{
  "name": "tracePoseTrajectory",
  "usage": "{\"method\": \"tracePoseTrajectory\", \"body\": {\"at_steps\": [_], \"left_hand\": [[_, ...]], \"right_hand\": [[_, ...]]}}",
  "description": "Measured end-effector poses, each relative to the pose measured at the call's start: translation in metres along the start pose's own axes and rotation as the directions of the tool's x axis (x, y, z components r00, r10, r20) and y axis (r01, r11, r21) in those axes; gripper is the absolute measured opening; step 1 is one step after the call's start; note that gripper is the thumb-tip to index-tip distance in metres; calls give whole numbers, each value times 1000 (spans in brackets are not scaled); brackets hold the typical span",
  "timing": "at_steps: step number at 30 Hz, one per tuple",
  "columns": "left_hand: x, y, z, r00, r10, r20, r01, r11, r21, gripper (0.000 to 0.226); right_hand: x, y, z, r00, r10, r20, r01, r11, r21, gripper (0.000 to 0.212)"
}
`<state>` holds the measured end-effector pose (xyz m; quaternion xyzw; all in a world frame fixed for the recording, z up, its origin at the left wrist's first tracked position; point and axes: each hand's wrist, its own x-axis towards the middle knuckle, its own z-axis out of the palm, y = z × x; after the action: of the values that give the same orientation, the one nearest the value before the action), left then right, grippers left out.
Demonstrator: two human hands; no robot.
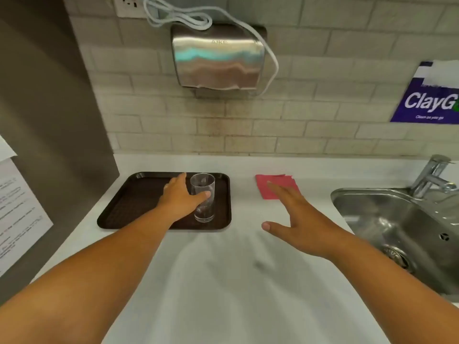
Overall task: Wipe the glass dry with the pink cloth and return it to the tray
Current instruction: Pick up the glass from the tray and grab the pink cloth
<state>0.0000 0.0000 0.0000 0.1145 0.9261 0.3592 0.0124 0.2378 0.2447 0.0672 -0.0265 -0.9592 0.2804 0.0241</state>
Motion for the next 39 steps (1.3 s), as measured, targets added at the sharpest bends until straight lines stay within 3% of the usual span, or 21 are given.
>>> {"method": "tracePoseTrajectory", "body": {"at_steps": [3,8,14,21,28,39], "left_hand": [[4,8,11,998,-55,-12,53,991,-122,109],[11,14,29,991,-108,-81,91,976,-196,77],[12,10,37,986,-113,-123,77,962,-262,57],[11,16,30,994,-43,-103,11,955,-297,66],[1,59,3,994,92,-64,-108,928,-356,61],[-34,128,-4,985,147,87,-88,873,-479,48]], "right_hand": [[3,20,-8,999,-35,30,36,999,-31,87],[9,55,-8,992,-104,77,105,994,-12,83],[16,72,1,987,-142,78,141,990,14,83],[41,76,6,995,-98,16,98,995,7,83],[64,76,5,997,-74,3,74,997,-11,83],[101,138,-7,999,4,-45,-5,999,-36,84]]}}
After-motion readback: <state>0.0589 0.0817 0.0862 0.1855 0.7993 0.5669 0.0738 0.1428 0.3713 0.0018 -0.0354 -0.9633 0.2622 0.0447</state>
